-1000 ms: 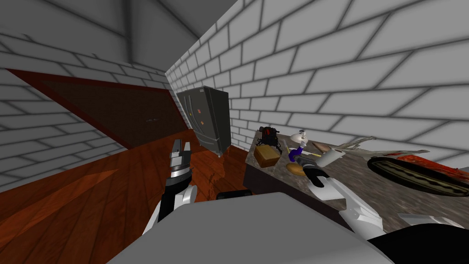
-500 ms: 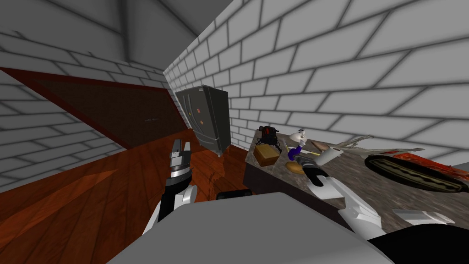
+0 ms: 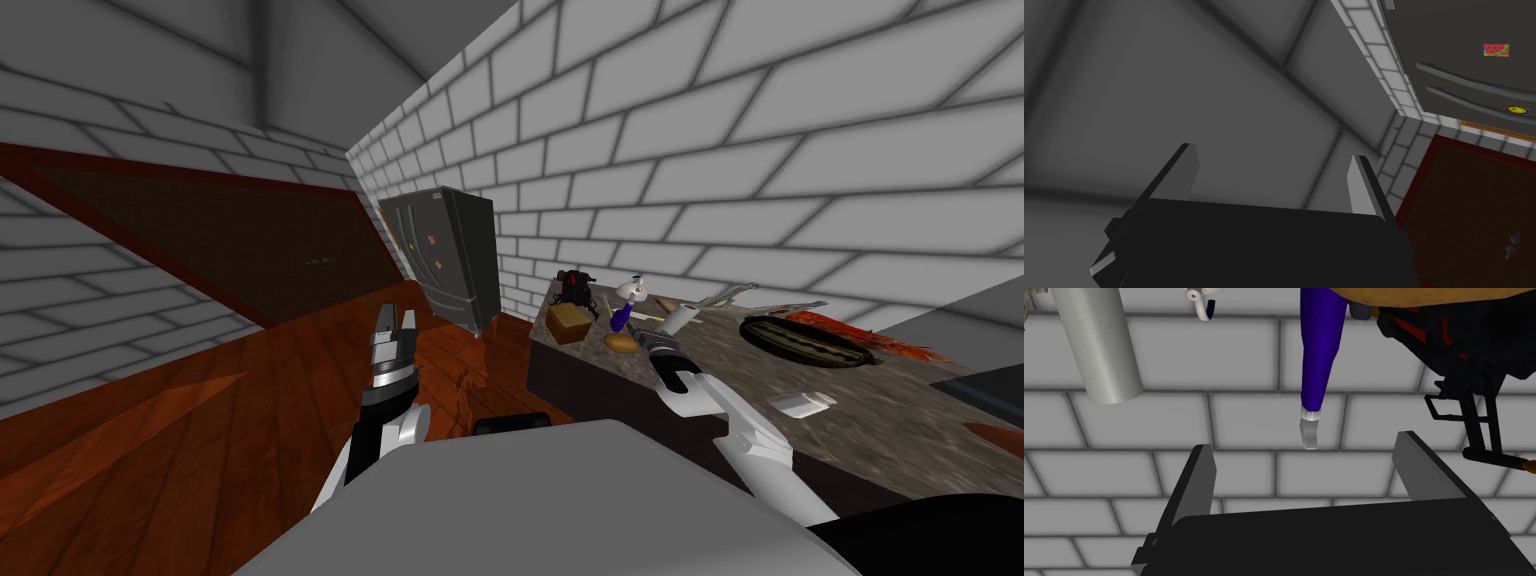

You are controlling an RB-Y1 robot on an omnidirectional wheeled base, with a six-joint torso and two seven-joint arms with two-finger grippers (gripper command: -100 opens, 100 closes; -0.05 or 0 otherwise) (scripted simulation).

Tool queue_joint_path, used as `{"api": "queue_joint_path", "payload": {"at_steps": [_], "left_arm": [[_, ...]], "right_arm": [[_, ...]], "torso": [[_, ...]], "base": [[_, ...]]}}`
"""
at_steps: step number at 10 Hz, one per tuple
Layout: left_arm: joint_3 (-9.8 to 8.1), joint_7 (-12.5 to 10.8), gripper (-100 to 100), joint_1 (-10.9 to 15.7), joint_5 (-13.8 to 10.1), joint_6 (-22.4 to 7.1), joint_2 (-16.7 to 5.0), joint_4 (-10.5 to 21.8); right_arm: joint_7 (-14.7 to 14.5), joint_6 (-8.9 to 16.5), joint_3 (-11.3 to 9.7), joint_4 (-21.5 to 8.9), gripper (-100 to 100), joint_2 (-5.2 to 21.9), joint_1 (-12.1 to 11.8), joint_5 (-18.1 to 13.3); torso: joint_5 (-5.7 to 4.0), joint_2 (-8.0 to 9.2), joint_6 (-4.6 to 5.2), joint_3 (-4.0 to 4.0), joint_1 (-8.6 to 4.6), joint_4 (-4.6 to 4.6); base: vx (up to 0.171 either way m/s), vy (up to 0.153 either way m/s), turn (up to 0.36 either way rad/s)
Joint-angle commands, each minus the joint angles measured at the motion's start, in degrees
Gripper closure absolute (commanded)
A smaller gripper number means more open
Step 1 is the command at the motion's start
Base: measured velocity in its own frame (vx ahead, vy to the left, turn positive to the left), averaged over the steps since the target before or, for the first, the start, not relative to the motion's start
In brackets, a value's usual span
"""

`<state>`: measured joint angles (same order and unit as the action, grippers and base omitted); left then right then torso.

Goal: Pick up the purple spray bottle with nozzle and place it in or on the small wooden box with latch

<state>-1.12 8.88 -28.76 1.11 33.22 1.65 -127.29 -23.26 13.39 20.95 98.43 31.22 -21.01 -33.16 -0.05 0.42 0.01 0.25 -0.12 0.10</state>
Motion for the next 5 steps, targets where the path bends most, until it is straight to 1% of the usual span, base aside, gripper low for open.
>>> {"api": "queue_joint_path", "payload": {"at_steps": [1, 2, 3, 5], "left_arm": [[0.00, 0.0, 0, 0.0, 0.0, 0.0, 0.0, 0.0], [0.00, 0.0, 0, 0.0, 0.0, 0.0, 0.0, 0.0], [-0.01, 0.0, 0, 0.0, 0.0, 0.0, 0.0, 0.0], [-0.01, 0.0, 0, 0.0, 0.0, 0.0, 0.0, 0.0]], "right_arm": [[-0.6, -1.8, 0.3, -1.3, -100, -1.4, 1.9, -1.1], [-0.7, -2.8, 0.6, -2.3, -100, -2.2, 2.8, -1.5], [-0.8, -3.7, 0.9, -3.1, -100, -2.8, 3.5, -1.8], [-0.7, -5.8, 2.0, -5.2, -100, -4.3, 5.0, -2.6]], "torso": [[0.00, 0.00, 0.00, 0.00, 0.00, 0.00], [-0.03, -0.26, -0.01, -0.15, -0.13, -0.06], [-0.05, -0.56, -0.02, -0.32, -0.19, -0.12], [-0.04, -0.78, -0.03, -0.46, -0.13, -0.18]], "base": [[-0.038, -0.067, -0.007], [0.041, -0.077, 0.013], [0.079, -0.068, 0.031], [0.072, -0.046, 0.036]]}}
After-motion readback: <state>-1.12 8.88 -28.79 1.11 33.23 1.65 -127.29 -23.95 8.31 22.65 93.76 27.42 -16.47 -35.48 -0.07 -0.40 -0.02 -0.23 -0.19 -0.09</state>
